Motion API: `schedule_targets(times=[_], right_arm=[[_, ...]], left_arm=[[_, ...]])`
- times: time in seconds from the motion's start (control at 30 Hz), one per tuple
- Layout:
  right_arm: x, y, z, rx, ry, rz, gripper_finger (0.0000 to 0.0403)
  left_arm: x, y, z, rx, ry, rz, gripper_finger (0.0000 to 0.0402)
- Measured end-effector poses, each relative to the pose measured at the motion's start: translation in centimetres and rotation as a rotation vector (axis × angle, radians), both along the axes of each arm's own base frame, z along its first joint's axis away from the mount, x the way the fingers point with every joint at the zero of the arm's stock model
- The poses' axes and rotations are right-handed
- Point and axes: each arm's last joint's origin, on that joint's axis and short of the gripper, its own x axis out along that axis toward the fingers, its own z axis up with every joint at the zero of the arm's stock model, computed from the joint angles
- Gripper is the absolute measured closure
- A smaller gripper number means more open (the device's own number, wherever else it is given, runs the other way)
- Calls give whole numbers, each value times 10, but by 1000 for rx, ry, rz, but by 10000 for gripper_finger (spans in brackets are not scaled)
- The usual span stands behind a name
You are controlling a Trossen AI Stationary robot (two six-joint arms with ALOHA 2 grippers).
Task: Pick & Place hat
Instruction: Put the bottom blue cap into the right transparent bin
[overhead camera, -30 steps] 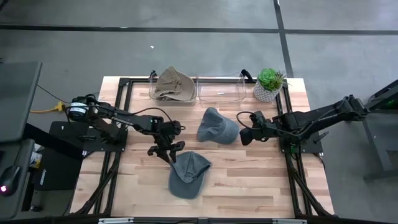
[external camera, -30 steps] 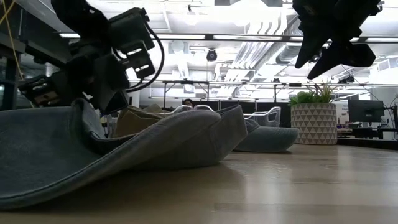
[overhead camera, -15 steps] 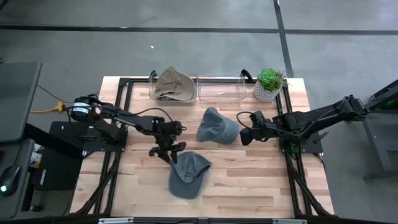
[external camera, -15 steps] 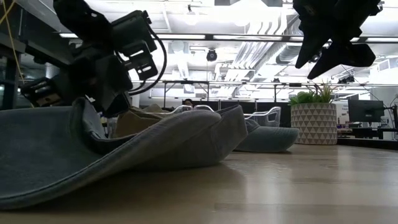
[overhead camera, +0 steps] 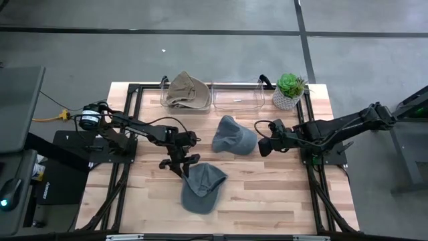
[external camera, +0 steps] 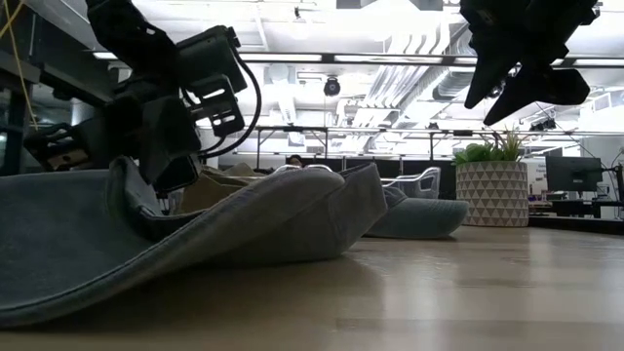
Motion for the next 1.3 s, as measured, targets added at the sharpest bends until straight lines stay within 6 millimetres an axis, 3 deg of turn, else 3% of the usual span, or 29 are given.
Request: schedule_targets(times=[0.23, 0.7, 1.3], right_arm=[[0, 0, 0, -2, 4, 1, 224], [0, 0, 0, -11, 7, 15, 224], [0, 1, 0, 8, 10, 27, 224]], left_arm=[[0, 0, 0, 20, -27, -19, 390], [8, 1, 5, 40, -132, -19, 401], [56, 3, 82, 160, -449, -24, 401]])
